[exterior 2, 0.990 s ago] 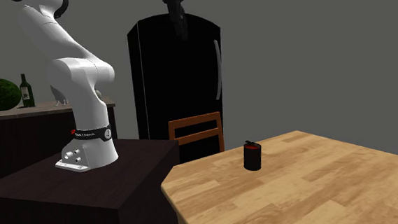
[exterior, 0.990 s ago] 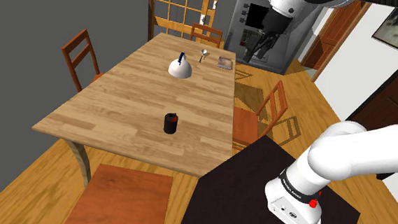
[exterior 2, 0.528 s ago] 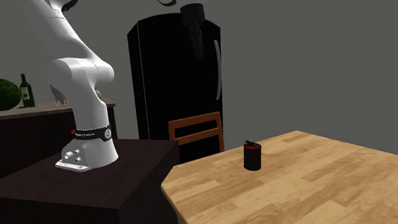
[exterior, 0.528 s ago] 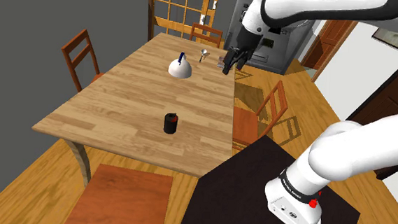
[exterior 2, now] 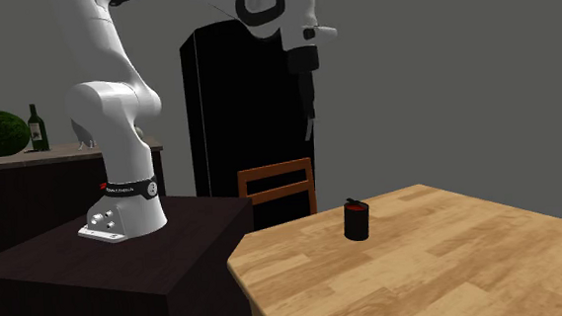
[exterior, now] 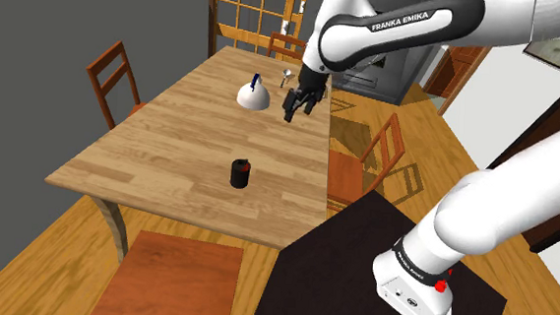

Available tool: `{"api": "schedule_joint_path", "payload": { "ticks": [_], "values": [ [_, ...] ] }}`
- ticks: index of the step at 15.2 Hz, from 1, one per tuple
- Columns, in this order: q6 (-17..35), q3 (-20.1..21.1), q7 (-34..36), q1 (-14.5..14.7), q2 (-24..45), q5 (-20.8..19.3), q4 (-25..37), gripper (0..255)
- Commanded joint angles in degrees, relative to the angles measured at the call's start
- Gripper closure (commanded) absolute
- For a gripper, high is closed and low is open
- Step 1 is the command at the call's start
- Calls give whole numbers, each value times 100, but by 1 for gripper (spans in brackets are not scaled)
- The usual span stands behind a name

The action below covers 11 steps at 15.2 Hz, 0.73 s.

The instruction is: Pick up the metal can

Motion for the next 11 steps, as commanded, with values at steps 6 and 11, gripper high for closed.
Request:
{"api": "schedule_joint_path", "payload": {
  "ticks": [6, 11],
  "values": [
    [812, 229, 368, 89, 1549, -266, 558, 0],
    [1187, 276, 643, 205, 2665, -556, 1151, 0]
  ]
}}
